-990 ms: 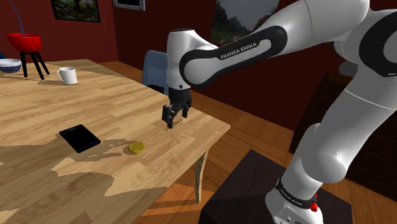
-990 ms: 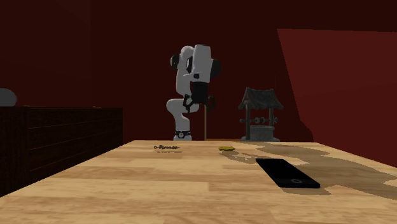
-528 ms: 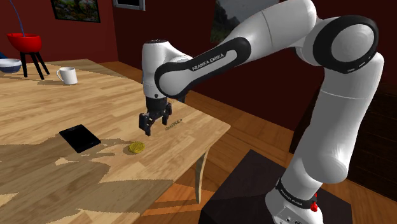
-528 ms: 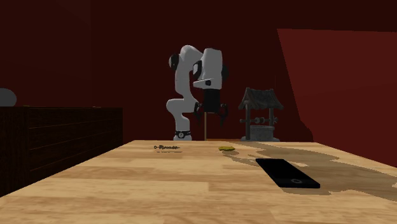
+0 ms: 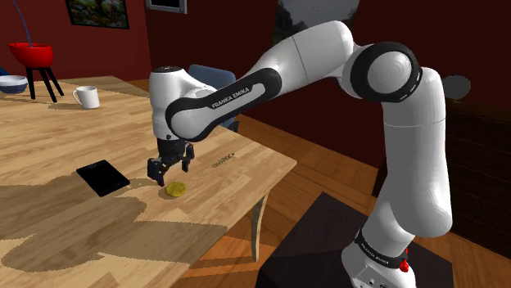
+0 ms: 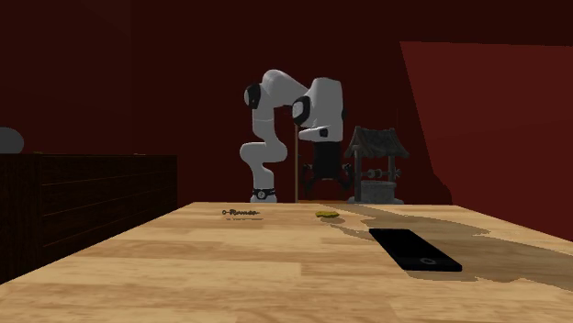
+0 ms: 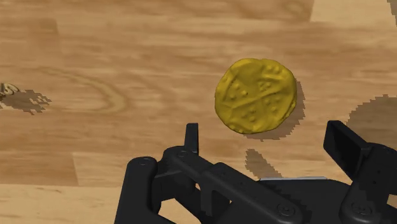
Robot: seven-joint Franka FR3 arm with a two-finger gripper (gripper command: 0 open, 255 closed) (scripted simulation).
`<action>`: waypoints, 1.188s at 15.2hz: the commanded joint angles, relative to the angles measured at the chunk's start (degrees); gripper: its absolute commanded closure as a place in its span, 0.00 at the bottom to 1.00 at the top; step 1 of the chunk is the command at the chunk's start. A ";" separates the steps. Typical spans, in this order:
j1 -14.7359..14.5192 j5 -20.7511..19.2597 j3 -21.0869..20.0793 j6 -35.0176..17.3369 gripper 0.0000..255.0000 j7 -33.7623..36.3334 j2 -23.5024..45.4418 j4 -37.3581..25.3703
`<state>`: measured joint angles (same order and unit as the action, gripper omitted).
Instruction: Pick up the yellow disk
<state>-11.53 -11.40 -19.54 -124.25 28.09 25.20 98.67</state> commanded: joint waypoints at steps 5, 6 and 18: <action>-0.64 -1.19 0.63 -2.58 0.00 0.68 3.34 -0.74; -0.70 -1.37 0.73 -3.16 0.00 0.80 3.73 -0.53; -0.79 -1.65 0.90 -4.18 1.00 1.02 4.31 -0.06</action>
<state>-12.31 -13.05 -18.63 -128.47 29.09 29.47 98.53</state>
